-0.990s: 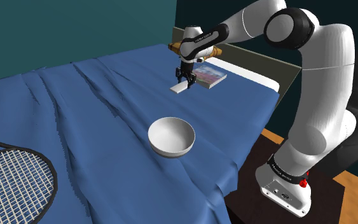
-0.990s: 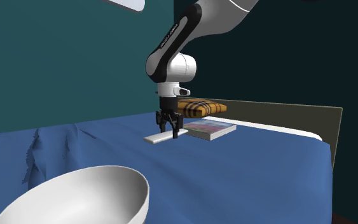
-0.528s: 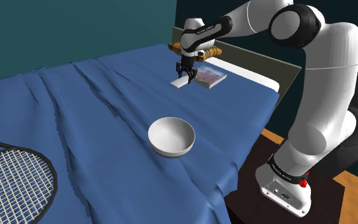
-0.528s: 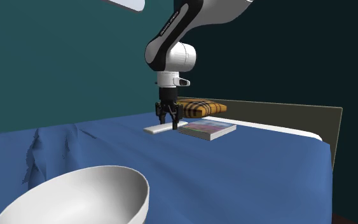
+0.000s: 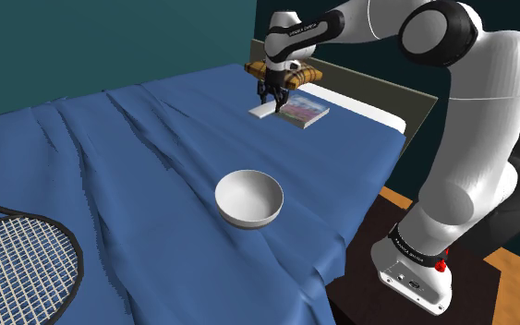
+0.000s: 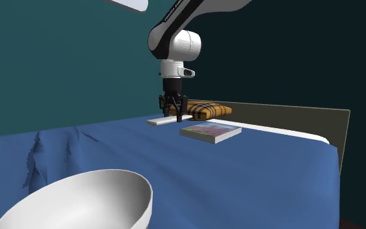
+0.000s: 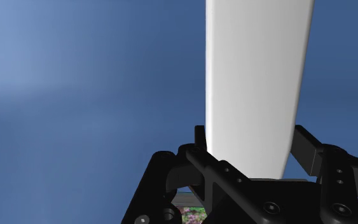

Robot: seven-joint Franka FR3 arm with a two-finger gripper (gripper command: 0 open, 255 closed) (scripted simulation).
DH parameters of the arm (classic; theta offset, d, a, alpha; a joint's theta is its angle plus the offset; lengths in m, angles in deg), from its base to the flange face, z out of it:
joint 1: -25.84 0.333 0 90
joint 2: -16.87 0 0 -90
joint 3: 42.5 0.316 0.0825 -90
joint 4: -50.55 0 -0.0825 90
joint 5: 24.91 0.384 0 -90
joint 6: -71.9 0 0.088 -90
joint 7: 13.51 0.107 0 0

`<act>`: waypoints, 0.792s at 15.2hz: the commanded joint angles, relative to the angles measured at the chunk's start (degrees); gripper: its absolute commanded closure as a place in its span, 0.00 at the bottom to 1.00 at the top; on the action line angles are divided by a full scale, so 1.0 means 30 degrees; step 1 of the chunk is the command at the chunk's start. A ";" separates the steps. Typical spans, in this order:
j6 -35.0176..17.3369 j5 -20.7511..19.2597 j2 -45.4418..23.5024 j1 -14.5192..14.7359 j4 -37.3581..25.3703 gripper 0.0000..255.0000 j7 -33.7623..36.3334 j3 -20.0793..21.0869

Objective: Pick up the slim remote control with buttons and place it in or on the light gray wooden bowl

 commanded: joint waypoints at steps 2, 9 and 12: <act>0.0713 0.0041 0.0174 0.0011 -0.0539 1.00 -0.0016 0.0026; 0.1750 0.0170 0.1193 0.0135 -0.0565 1.00 0.0189 0.0166; 0.0956 0.0331 0.2877 0.0541 0.1905 1.00 0.0972 0.0496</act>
